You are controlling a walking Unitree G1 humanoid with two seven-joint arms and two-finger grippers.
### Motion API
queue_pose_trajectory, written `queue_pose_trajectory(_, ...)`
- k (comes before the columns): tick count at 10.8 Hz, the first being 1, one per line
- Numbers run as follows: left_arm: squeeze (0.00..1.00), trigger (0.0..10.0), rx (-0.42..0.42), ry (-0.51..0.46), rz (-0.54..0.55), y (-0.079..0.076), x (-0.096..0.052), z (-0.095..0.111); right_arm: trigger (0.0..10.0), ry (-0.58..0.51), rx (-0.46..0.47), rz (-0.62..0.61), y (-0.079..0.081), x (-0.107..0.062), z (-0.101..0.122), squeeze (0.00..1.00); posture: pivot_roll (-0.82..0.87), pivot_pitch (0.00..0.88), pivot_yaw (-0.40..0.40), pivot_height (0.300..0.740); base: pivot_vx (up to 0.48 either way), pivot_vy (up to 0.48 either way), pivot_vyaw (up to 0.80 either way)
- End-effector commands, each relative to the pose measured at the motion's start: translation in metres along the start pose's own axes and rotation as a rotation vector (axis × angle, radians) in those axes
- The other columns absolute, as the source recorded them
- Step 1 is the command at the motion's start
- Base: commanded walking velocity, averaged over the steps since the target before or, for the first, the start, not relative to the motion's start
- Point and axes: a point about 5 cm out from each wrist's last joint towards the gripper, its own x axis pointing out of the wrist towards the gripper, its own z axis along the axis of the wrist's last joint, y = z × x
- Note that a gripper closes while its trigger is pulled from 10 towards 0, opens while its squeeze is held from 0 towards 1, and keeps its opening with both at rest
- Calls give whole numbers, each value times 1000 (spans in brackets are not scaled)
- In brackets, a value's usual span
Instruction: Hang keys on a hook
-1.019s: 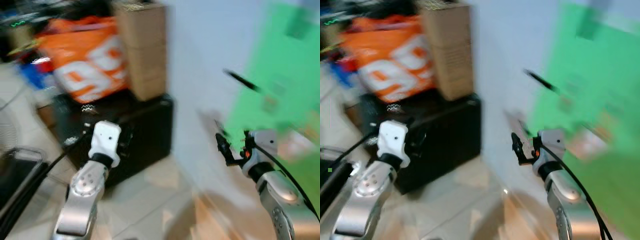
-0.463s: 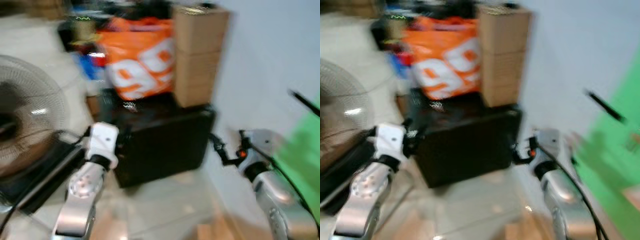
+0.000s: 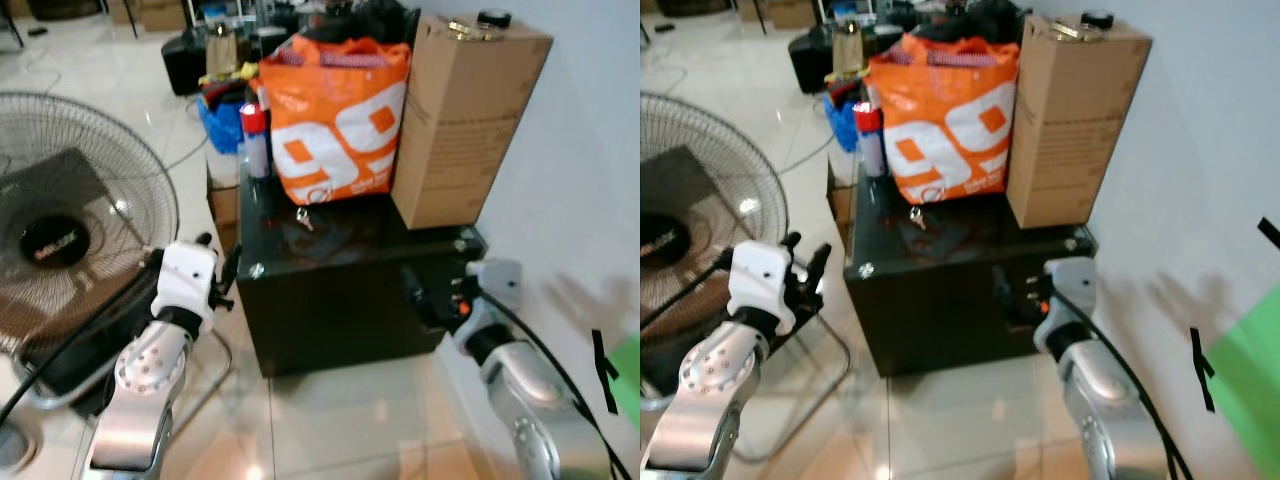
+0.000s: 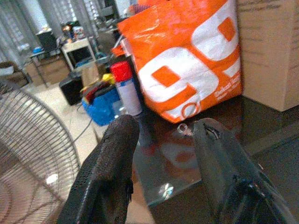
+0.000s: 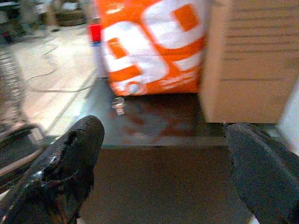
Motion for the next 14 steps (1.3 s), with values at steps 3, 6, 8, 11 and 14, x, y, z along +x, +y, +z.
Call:
queue_pose_trajectory(3,0,10000,-6,-9,-20,-6,3,3,10000,-18,-27,-65,-11,0,3,0,-30,0,37,740,316,0,0)
queue_pose_trajectory(6,0,10000,-10,-9,-23,-7,5,3,10000,-13,-32,-92,-11,1,1,0,-32,0,37,740,324,0,0)
queue_pose_trajectory(8,0,10000,-10,-8,-28,-8,7,4,10000,-13,-38,-109,-14,2,1,0,-34,0,37,740,326,0,0)
queue_pose_trajectory(11,0,10000,-12,-7,-30,-8,7,3,10000,-14,-45,-110,-14,3,2,0,-33,0,33,740,324,0,0)
queue_pose_trajectory(14,0,10000,-13,-8,-30,-8,8,3,10000,-16,-50,-109,-14,4,2,0,-33,0,32,740,322,0,0)
